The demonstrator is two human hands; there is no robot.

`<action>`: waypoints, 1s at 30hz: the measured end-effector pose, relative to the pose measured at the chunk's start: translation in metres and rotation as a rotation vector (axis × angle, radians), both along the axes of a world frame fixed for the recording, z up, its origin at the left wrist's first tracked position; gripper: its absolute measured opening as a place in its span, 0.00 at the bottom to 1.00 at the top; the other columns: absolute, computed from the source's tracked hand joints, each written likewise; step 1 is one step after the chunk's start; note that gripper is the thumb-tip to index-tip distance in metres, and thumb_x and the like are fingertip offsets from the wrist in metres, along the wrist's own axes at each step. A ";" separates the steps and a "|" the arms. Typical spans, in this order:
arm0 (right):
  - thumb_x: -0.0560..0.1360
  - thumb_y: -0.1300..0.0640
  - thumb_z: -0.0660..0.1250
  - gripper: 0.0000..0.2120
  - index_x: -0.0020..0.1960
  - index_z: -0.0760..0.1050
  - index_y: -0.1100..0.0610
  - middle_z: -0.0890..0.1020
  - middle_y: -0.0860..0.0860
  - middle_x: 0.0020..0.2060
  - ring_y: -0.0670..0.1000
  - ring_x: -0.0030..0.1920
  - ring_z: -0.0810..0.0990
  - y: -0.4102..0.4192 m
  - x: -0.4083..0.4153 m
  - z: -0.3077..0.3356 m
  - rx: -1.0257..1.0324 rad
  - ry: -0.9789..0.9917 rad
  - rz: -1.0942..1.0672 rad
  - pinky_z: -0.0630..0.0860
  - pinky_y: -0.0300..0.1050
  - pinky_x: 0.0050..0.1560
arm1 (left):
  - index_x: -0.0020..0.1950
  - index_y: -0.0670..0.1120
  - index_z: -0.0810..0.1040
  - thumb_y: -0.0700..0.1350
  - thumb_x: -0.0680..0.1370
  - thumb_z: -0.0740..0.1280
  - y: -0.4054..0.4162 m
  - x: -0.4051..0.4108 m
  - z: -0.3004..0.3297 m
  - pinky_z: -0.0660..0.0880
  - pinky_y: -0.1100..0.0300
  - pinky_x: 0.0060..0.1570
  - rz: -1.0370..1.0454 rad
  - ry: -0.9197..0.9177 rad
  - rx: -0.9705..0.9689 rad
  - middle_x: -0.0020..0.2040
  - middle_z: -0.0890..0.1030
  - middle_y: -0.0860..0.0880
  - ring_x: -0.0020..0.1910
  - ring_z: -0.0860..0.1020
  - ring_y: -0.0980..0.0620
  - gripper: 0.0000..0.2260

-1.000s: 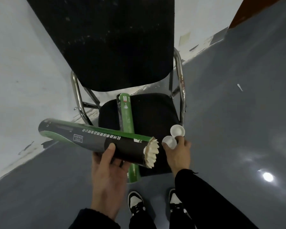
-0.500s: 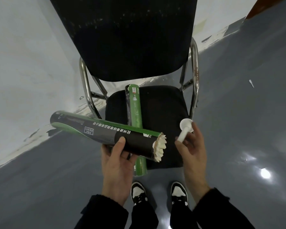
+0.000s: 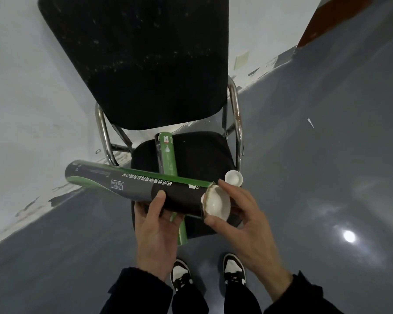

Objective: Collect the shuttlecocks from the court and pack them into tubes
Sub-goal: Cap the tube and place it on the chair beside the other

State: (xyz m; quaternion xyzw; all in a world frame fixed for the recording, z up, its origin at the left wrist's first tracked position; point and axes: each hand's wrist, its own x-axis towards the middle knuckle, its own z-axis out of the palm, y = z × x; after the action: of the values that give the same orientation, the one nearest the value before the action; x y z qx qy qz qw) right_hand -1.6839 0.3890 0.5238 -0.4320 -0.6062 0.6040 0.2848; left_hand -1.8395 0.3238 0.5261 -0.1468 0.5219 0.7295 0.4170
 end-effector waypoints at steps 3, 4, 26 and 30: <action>0.68 0.40 0.76 0.31 0.70 0.74 0.36 0.78 0.36 0.66 0.47 0.69 0.76 -0.003 0.001 0.005 -0.002 0.041 -0.049 0.77 0.46 0.66 | 0.75 0.42 0.70 0.44 0.77 0.70 0.002 0.007 0.008 0.82 0.55 0.48 -0.005 0.000 0.042 0.71 0.77 0.38 0.65 0.80 0.43 0.27; 0.68 0.38 0.76 0.33 0.72 0.73 0.39 0.78 0.35 0.67 0.46 0.69 0.76 -0.005 0.000 0.006 -0.009 0.062 -0.083 0.76 0.43 0.66 | 0.76 0.42 0.69 0.44 0.77 0.70 0.003 0.008 0.010 0.82 0.56 0.48 -0.008 -0.002 0.054 0.71 0.78 0.38 0.63 0.81 0.43 0.28; 0.59 0.57 0.79 0.30 0.58 0.80 0.36 0.82 0.52 0.55 0.49 0.51 0.83 -0.001 -0.004 0.025 -0.128 0.254 -0.559 0.83 0.43 0.52 | 0.83 0.59 0.53 0.69 0.73 0.72 -0.018 -0.044 0.005 0.66 0.53 0.74 -0.006 0.432 -0.408 0.81 0.64 0.48 0.77 0.67 0.53 0.45; 0.59 0.53 0.81 0.31 0.62 0.80 0.41 0.83 0.49 0.50 0.51 0.51 0.82 0.011 0.017 0.008 -0.231 0.302 -0.507 0.79 0.62 0.61 | 0.81 0.49 0.65 0.50 0.84 0.66 -0.042 -0.121 0.001 0.72 0.55 0.71 0.013 0.594 -0.424 0.80 0.67 0.45 0.66 0.74 0.64 0.25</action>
State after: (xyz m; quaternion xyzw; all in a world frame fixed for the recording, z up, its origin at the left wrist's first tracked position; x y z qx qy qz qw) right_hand -1.6670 0.3999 0.5317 -0.5042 -0.3572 0.6360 0.4622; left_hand -1.9604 0.2817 0.5270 -0.0149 0.7588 0.6187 0.2028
